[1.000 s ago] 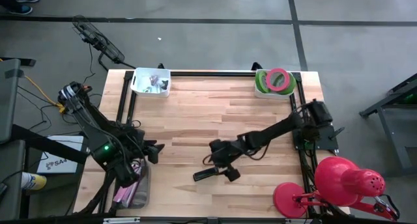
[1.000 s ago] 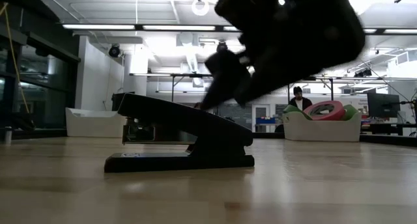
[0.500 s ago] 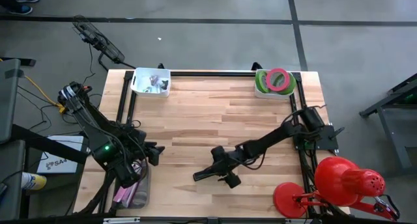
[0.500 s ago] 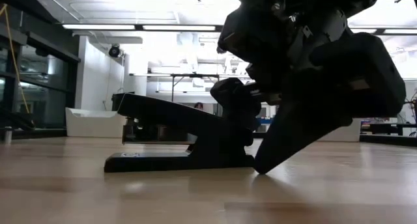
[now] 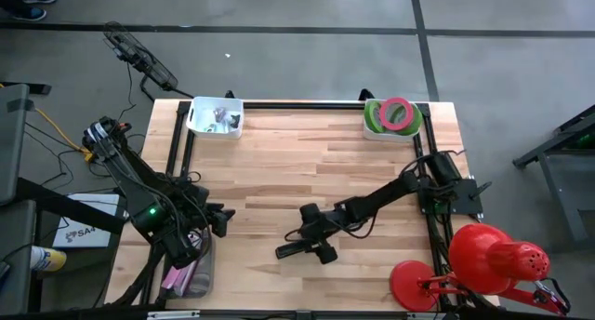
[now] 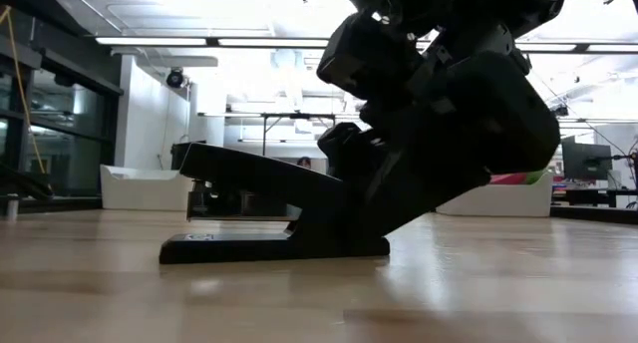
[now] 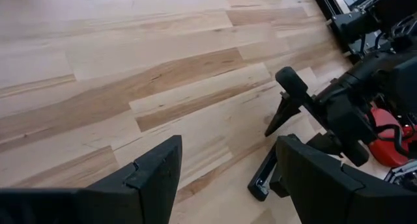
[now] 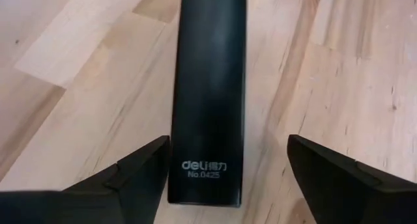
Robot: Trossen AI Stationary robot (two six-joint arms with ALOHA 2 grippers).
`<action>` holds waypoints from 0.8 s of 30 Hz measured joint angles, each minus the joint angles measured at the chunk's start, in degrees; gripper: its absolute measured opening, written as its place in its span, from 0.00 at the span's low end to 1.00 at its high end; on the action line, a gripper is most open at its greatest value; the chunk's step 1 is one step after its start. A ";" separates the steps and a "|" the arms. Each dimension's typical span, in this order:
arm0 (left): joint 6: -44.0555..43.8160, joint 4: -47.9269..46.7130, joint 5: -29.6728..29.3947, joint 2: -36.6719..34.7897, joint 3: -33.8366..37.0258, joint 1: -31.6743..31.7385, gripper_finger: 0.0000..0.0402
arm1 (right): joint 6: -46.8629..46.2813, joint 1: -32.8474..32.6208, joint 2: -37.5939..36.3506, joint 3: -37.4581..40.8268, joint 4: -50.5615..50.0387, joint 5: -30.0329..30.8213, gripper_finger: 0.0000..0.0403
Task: Pick and place Stapler, Stapler remover, tape
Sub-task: Put the black stapler into the black bin
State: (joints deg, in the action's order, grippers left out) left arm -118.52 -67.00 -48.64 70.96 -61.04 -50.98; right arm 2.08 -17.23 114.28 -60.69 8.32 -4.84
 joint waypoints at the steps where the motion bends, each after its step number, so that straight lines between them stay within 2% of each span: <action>1: 0.00 0.00 0.00 0.00 0.00 0.00 0.61 | -0.59 0.00 0.00 0.00 0.02 0.02 0.74; 8: 0.91 0.02 0.02 0.00 0.04 0.00 0.61 | -0.64 0.00 0.00 0.00 -0.03 -0.02 0.58; 16: 1.27 0.02 0.04 0.00 0.04 0.00 0.61 | -0.55 0.08 -0.09 0.00 0.10 -0.11 0.29; 24: 1.27 0.04 0.01 0.00 0.04 0.00 0.61 | -4.62 1.77 -1.90 0.00 -2.50 -0.21 0.29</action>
State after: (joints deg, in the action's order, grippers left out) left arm -117.25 -66.96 -48.64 70.96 -60.99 -50.98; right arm -2.55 -15.47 112.38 -60.69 5.82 -5.05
